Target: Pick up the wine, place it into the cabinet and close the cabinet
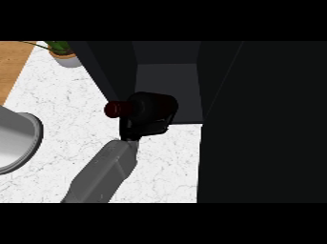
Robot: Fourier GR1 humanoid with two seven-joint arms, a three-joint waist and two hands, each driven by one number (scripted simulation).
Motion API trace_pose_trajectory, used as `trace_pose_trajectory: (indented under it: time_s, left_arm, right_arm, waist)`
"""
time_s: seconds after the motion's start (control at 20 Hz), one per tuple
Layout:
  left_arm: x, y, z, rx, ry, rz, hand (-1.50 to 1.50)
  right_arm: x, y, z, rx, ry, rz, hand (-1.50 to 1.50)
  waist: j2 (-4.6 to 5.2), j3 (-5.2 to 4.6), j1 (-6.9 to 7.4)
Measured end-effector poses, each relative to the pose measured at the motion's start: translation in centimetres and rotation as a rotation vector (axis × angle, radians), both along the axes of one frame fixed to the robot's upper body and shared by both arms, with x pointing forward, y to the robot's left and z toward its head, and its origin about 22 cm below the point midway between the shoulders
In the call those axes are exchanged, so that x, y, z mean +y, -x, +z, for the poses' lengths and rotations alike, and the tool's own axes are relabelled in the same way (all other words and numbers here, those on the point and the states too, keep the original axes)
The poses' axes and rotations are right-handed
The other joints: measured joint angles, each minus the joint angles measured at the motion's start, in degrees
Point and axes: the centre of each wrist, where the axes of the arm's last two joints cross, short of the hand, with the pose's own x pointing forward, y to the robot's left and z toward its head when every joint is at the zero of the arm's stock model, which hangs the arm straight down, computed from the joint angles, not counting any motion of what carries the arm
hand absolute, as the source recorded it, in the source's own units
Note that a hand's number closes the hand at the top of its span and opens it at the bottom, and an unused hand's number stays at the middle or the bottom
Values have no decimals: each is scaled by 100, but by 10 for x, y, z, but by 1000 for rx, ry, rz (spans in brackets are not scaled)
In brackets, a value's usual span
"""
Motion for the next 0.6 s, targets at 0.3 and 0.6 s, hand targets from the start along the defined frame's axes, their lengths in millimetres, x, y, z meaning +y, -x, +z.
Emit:
trace_pose_trajectory:
  time_s: [0.3,0.6]
  left_arm:
    - [-3,-15,5,5,12,-16,150]
    - [-7,-29,15,8,31,-14,150]
  right_arm:
    - [-10,-5,-5,7,3,2,-150]
    - [-13,-6,-7,8,7,12,-150]
  waist:
    - [7,0,-28]
    - [13,-1,-59]
